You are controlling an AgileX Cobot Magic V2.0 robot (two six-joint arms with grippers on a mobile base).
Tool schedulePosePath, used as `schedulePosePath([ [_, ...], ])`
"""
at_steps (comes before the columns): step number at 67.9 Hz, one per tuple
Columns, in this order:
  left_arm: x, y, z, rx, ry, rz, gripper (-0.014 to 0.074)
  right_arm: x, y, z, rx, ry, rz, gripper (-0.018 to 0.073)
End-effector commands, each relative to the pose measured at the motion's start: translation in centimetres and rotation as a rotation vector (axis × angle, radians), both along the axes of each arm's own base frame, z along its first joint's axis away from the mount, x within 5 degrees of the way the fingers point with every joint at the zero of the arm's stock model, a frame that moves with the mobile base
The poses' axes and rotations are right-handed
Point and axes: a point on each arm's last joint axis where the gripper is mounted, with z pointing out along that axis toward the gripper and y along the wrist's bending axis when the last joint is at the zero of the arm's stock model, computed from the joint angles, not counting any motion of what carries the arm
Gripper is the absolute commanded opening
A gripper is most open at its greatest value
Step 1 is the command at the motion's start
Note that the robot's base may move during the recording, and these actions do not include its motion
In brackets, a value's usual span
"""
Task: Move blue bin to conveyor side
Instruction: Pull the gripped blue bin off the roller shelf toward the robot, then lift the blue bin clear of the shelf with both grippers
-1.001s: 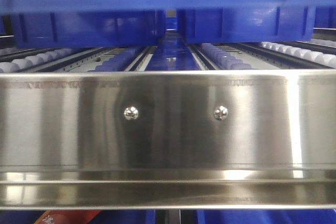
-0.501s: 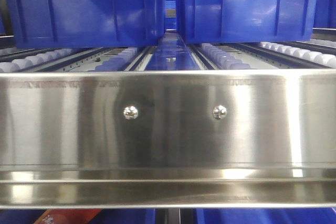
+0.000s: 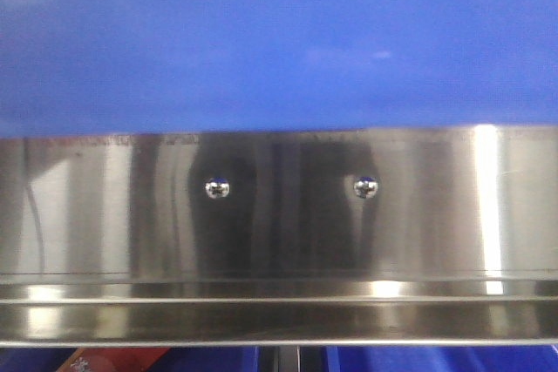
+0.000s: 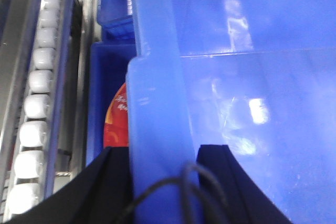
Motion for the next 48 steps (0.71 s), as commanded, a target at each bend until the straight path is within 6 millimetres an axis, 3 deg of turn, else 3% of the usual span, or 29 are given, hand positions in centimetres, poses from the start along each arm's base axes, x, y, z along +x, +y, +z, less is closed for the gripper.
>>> schedulePosePath([
  [1, -0.51, 0.5, 1.41, 0.04, -0.12, 0.009, 0.0002, -0.4, -0.87, 1.16, -0.044, -0.127, -0.048, -0.0078],
  [48, -0.51, 0.5, 1.41, 0.04, -0.12, 0.009, 0.0002, -0.4, -0.87, 1.16, -0.044, -0.127, -0.048, -0.0078],
])
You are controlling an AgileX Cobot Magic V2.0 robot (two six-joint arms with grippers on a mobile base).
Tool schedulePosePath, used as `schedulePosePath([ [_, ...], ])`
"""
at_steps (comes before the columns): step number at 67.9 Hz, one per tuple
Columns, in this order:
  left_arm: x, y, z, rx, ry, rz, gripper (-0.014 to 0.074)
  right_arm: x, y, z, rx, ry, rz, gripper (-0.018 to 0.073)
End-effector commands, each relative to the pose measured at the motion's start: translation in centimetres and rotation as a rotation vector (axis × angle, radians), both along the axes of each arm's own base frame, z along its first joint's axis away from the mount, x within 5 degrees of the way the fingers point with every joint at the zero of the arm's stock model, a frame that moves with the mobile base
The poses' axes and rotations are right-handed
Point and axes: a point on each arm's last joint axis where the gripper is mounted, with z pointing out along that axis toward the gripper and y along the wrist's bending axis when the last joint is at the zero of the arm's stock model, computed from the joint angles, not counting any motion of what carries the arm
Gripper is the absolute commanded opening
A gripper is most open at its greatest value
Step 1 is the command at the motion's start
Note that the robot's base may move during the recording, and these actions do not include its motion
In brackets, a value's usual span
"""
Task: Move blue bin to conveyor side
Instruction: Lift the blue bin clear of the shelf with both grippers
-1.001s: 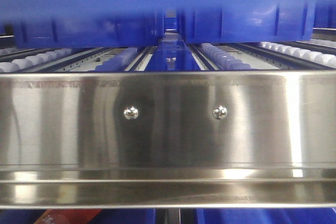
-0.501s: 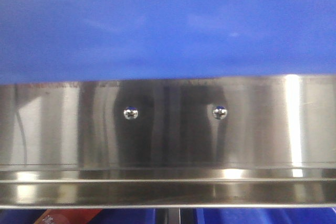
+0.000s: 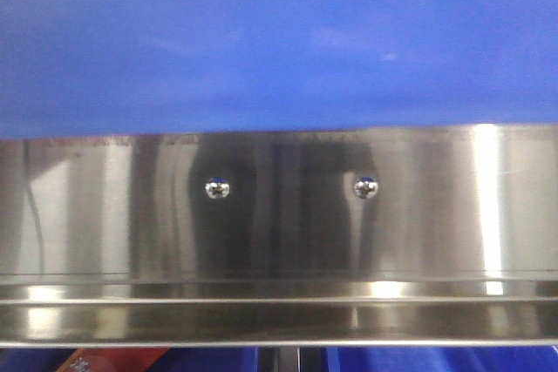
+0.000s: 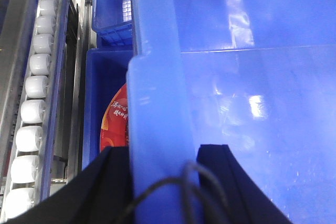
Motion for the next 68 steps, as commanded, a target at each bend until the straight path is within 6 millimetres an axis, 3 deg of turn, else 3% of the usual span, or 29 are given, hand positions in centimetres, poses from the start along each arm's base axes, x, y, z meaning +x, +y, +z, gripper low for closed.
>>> schedulePosePath([
  [1, -0.39, 0.57, 1.28, 0.043, -0.11, 0.015, 0.0002, 0.0, -0.78, 0.92, -0.047, -0.108, -0.045, -0.0078],
  [68, -0.07, 0.52, 1.67, 0.039, -0.165, 0.011, 0.0002, 0.63, -0.73, 1.73, -0.022, -0.217, -0.061, -0.0078],
])
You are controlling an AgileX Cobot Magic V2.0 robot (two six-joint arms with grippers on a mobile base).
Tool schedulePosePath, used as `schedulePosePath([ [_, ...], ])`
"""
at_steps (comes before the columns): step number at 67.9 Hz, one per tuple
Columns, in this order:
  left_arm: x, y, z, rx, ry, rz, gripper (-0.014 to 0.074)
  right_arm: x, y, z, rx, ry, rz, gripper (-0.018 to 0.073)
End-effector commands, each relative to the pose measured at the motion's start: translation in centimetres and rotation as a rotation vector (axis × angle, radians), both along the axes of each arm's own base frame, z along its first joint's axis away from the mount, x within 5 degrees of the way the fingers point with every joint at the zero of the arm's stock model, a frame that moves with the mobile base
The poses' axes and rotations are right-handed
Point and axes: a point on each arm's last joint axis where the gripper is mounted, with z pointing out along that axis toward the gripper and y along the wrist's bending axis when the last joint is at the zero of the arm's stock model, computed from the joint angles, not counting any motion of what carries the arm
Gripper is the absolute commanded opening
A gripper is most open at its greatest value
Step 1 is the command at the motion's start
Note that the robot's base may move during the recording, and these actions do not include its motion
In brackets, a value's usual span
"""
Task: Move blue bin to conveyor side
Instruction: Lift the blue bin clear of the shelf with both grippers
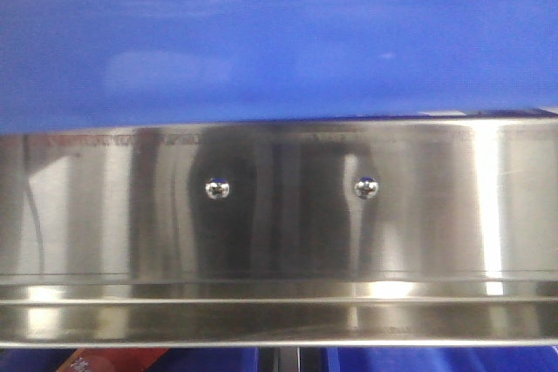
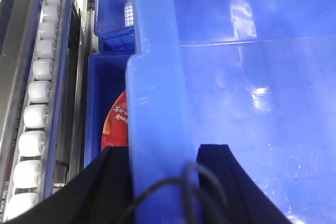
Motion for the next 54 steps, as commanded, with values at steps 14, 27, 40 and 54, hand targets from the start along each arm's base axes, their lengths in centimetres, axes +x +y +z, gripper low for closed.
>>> schedulePosePath([
  [14, 0.4, 0.3, 2.5, 0.025, -0.27, -0.001, 0.0002, 0.4, -0.8, 1.5, -0.023, -0.18, -0.062, -0.0078],
  [27, 0.6, 0.3, 2.8, 0.021, -0.307, -0.005, 0.0002, 0.7, -0.7, 2.0, -0.008, -0.24, -0.07, -0.0078],
  [40, 0.8, 0.2, 3.2, 0.015, -0.353, -0.009, 0.0002, 0.8, -0.7, 2.2, -0.002, -0.266, -0.074, -0.0078],
  [54, 0.8, 0.2, 3.2, 0.014, -0.363, -0.01, 0.0002, 0.9, -0.7, 2.4, 0.002, -0.287, -0.077, -0.0078],
])
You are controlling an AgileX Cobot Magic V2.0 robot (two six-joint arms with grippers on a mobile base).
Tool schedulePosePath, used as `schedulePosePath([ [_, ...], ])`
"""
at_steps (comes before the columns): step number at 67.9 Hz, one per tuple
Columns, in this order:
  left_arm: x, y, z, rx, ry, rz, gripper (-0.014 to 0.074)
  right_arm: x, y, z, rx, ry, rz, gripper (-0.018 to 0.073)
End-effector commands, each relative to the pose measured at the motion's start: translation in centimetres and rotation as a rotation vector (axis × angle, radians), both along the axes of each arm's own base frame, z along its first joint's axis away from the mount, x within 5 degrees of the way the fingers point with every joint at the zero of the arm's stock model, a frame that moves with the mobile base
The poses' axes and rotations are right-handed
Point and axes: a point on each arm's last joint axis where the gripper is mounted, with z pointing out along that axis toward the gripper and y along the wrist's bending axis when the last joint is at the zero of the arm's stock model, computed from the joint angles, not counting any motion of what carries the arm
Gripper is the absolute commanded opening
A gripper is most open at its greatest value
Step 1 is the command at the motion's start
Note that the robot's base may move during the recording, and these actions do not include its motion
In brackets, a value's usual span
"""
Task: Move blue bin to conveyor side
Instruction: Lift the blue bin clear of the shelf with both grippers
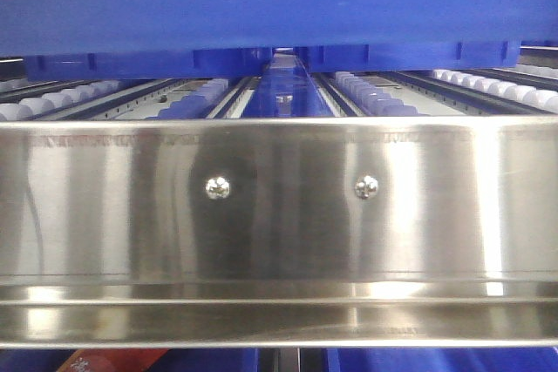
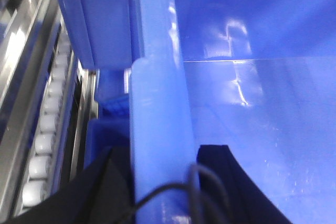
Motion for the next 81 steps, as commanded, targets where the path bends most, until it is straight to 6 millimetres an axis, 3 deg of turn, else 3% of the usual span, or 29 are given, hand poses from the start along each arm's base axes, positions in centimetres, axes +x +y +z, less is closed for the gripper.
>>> schedulePosePath([
  [1, -0.48, 0.32, 1.71, 0.019, -0.14, 0.003, 0.0002, -0.06, -0.63, 1.43, -0.016, -0.141, -0.046, -0.0078],
  [81, -0.48, 0.31, 1.73, 0.019, -0.142, 0.003, 0.0002, -0.03, -0.63, 1.49, -0.014, -0.149, -0.047, -0.0078],
])
